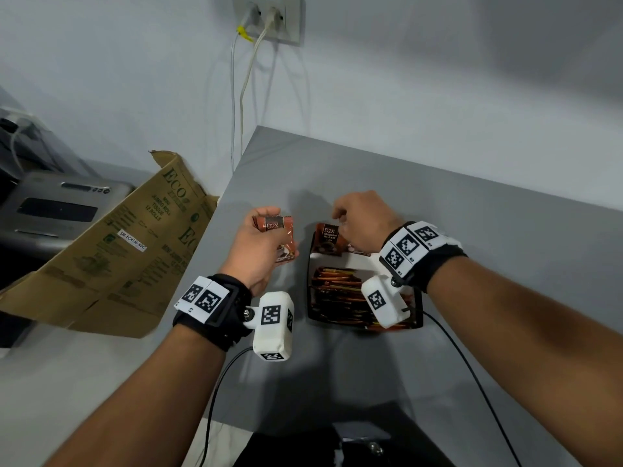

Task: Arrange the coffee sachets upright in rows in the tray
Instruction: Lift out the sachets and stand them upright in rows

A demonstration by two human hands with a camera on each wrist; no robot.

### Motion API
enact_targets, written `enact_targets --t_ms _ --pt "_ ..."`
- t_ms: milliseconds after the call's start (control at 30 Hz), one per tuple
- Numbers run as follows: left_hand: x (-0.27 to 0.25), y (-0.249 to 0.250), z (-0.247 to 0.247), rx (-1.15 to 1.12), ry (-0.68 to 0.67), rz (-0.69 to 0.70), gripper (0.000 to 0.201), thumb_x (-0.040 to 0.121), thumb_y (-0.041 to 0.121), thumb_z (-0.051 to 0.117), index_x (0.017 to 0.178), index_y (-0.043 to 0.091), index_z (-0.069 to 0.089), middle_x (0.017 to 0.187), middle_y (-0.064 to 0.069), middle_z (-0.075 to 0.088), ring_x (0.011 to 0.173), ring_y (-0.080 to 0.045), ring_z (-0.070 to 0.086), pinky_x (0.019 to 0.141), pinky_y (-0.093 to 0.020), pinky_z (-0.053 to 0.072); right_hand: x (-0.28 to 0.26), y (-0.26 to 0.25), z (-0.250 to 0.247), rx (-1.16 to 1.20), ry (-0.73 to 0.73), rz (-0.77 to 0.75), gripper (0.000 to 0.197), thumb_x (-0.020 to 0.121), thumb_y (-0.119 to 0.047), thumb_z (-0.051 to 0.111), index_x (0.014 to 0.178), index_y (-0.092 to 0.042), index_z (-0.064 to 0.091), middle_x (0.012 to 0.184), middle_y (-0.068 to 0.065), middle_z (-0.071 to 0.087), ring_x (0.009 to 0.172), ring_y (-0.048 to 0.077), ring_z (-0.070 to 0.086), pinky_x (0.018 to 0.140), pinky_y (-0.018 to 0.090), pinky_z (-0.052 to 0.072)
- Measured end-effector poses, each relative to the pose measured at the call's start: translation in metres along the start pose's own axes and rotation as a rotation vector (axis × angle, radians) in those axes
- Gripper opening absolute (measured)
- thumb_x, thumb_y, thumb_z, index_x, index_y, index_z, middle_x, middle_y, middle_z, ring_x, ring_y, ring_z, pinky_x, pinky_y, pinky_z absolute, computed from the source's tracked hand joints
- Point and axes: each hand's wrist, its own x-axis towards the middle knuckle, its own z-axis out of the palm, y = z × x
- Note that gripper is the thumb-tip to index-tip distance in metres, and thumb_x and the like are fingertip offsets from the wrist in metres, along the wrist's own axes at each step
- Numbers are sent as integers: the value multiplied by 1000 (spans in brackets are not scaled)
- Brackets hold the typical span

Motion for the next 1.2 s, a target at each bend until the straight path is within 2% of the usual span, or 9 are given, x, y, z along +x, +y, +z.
enact_targets --t_ms 133,233,300,400,500,567,667,933,1200 --pt "-5 6 10 86 -155 90 59 74 -15 68 121 18 55 100 -13 64 83 -24 64 69 -38 57 -21 -8 -33 221 131 -77 21 86 -18 68 107 -19 73 101 -6 71 88 7 64 83 18 49" --pt "-12 18 31 135 -302 135 64 63 -3 78 117 24 57 102 -14 68 89 -27 68 78 -43 59 -44 -21 -53 428 107 -141 21 80 -20 77 100 -23 75 89 -10 73 81 1 67 77 13 51" --pt "-15 25 45 182 -346 163 65 65 -3 79 120 22 55 102 -12 69 87 -25 68 76 -41 59 -54 -19 -64 421 130 -162 18 80 -17 77 96 -24 75 83 -10 73 74 -2 66 70 10 49" --pt "-16 31 49 226 -246 179 49 82 0 73 122 18 53 104 -9 63 81 -22 63 67 -34 55 -62 9 -81 397 202 -94 13 83 -14 76 94 -22 74 80 -10 73 70 -2 64 66 12 47" --pt "-14 29 35 168 -127 108 34 89 -2 61 113 22 55 98 -5 61 81 -22 59 72 -39 53 -66 46 -78 247 198 23 11 86 -11 71 92 -21 70 81 -7 72 71 -2 63 63 11 46" --pt "-13 23 29 179 -115 77 34 88 -3 60 110 23 56 102 -8 59 86 -23 57 74 -41 52 -66 65 -63 132 133 69 12 89 -8 67 93 -19 69 84 -4 73 71 3 63 69 17 51" --pt "-14 14 25 208 -103 63 35 88 -5 58 112 21 55 107 -16 59 81 -22 55 67 -36 54 -62 80 -38 27 55 74 12 90 -7 64 96 -16 71 94 2 73 82 17 66 77 31 54" --pt "-16 4 22 232 -61 44 38 87 -8 57 117 16 54 102 -15 61 78 -24 56 66 -36 52 -50 89 -12 -24 35 66 14 93 -8 61 98 -19 68 96 3 69 83 20 65 76 35 57" --pt "-21 1 27 212 -74 20 41 86 -13 52 119 13 54 96 -15 62 70 -22 58 58 -30 53 -50 91 -7 -54 145 64 12 89 -7 62 97 -15 66 101 6 65 93 23 58 82 37 51"
